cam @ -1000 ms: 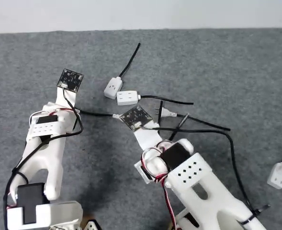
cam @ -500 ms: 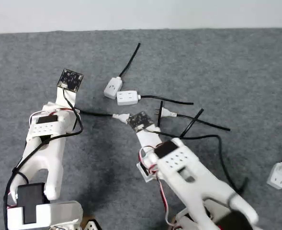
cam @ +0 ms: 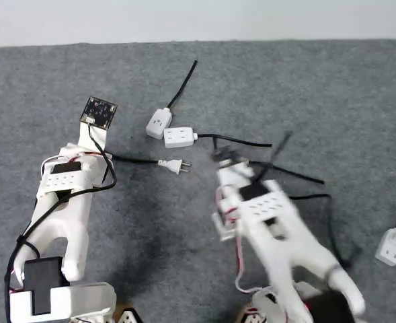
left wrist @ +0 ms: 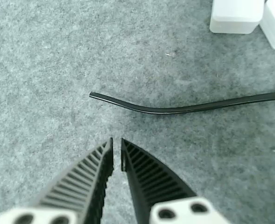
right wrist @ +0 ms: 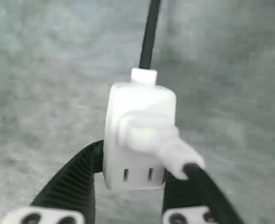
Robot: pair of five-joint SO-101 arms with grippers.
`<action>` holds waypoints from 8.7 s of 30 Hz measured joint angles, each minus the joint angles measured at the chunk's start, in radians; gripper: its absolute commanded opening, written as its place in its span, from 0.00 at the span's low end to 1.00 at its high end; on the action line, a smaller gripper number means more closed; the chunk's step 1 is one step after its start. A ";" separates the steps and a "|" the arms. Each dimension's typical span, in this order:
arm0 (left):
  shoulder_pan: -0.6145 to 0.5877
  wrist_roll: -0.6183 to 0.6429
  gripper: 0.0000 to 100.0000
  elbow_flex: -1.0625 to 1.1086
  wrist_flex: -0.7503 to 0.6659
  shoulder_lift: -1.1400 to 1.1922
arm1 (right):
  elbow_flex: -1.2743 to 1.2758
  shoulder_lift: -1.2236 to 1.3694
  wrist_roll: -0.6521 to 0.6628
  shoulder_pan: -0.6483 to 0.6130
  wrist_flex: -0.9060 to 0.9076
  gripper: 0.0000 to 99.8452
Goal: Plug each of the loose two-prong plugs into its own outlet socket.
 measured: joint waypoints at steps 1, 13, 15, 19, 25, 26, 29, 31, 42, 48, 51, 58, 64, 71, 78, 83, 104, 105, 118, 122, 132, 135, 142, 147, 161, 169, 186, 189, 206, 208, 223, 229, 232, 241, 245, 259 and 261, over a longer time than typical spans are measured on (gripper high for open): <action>0.000 0.000 0.03 0.000 0.000 0.000 | 0.000 -0.052 0.031 0.054 0.023 0.01; 0.000 0.000 0.03 0.000 0.000 0.000 | 0.000 -0.480 0.411 0.827 0.175 0.01; 0.000 0.000 0.03 0.000 0.000 0.000 | 0.000 -0.462 0.457 0.928 0.153 0.01; 0.000 0.000 0.03 0.000 0.000 0.000 | 0.020 -0.356 0.525 1.054 0.014 0.01; 0.000 0.000 0.03 0.000 0.000 0.000 | 0.051 -0.091 0.577 1.119 -0.244 0.04; 0.000 0.000 0.04 0.000 0.000 0.000 | 0.051 -0.044 0.585 1.125 -0.278 0.08; 0.000 0.000 0.10 0.000 0.000 0.000 | 0.051 0.064 0.631 1.129 -0.344 0.22; 0.000 0.000 0.15 0.000 0.000 0.000 | 0.051 0.095 0.644 1.129 -0.351 0.30; 0.005 0.000 0.21 0.000 0.000 0.000 | -0.183 0.098 0.654 1.128 0.040 0.15; 0.011 0.002 0.21 0.000 0.000 0.000 | -0.400 0.098 0.488 1.103 0.338 0.01; 0.026 0.057 0.21 -0.002 0.000 0.000 | -0.511 0.098 0.460 1.008 0.479 0.01; 0.066 0.075 0.26 -0.117 0.083 0.040 | -0.545 0.097 0.367 0.779 0.609 0.01; 0.193 -0.068 0.30 -0.316 0.224 0.144 | -0.267 0.095 0.170 0.463 0.302 0.01; 0.359 -0.138 0.30 -0.548 0.239 0.356 | 0.051 0.091 0.150 0.365 -0.195 0.01; 0.443 -0.195 0.30 -0.807 0.239 0.571 | 0.061 0.091 0.222 0.364 -0.226 0.01; 0.446 -0.299 0.30 -0.948 0.321 0.669 | 0.061 0.098 0.242 0.364 -0.226 0.01; 0.399 -0.425 0.01 -1.826 0.910 1.249 | 0.061 0.103 0.242 0.351 -0.247 0.01; 0.402 -0.427 0.01 -1.877 0.945 1.269 | 0.061 0.103 0.241 0.351 -0.249 0.01; 0.423 0.241 0.01 -2.127 1.158 1.301 | 0.061 0.103 0.238 0.348 -0.276 0.01; 0.425 0.397 0.01 -2.078 1.158 1.188 | 0.061 0.103 0.238 0.328 -0.285 0.01; 0.497 0.552 0.01 -1.430 1.158 0.730 | 0.061 0.103 0.238 0.333 -0.285 0.01; 0.502 0.563 0.01 -1.185 1.145 0.582 | 0.061 0.103 0.238 0.331 -0.285 0.01; 0.502 0.589 0.01 -0.578 0.792 0.235 | 0.061 0.103 0.238 0.330 -0.285 0.01; 0.482 0.643 0.02 -0.172 0.509 0.046 | 0.061 0.103 0.238 0.334 -0.285 0.01; 0.433 0.649 0.18 -0.054 0.448 0.044 | 0.061 0.103 0.207 0.333 -0.295 0.01; 0.433 0.641 0.27 0.097 0.434 -0.112 | 0.061 0.103 0.206 0.333 -0.295 0.01; 0.104 0.477 0.27 0.331 0.474 -0.761 | -0.247 0.250 -0.273 0.419 -0.120 0.03; 0.023 0.477 0.27 0.331 0.434 -0.712 | -0.385 0.371 -0.382 0.419 -0.101 0.12; -0.009 0.417 0.26 0.290 0.301 -0.456 | -1.206 1.074 -0.827 0.242 0.140 0.15; -0.009 0.397 0.26 0.290 0.296 -0.456 | -1.260 1.099 -0.852 0.204 0.149 0.15; -0.009 0.381 0.26 0.290 0.292 -0.453 | -1.398 1.212 -0.878 0.120 0.149 0.04; -0.009 0.377 0.26 0.290 0.249 -0.453 | -1.421 1.220 -0.809 0.121 0.207 0.09; -0.009 0.377 0.26 0.290 0.235 -0.453 | -1.424 1.220 -0.801 0.112 0.226 0.12; -0.009 0.377 0.26 0.290 0.235 -0.453 | -1.577 1.229 -0.763 0.060 0.459 0.16; -0.008 0.377 0.26 0.290 0.235 -0.453 | -1.600 1.283 -0.763 0.060 0.485 0.16; -0.006 0.377 0.26 0.290 0.235 -0.453 | -1.679 1.355 -0.761 0.055 0.440 0.16; -0.006 0.377 0.26 0.290 0.235 -0.453 | -1.682 1.355 -0.761 0.055 0.440 0.16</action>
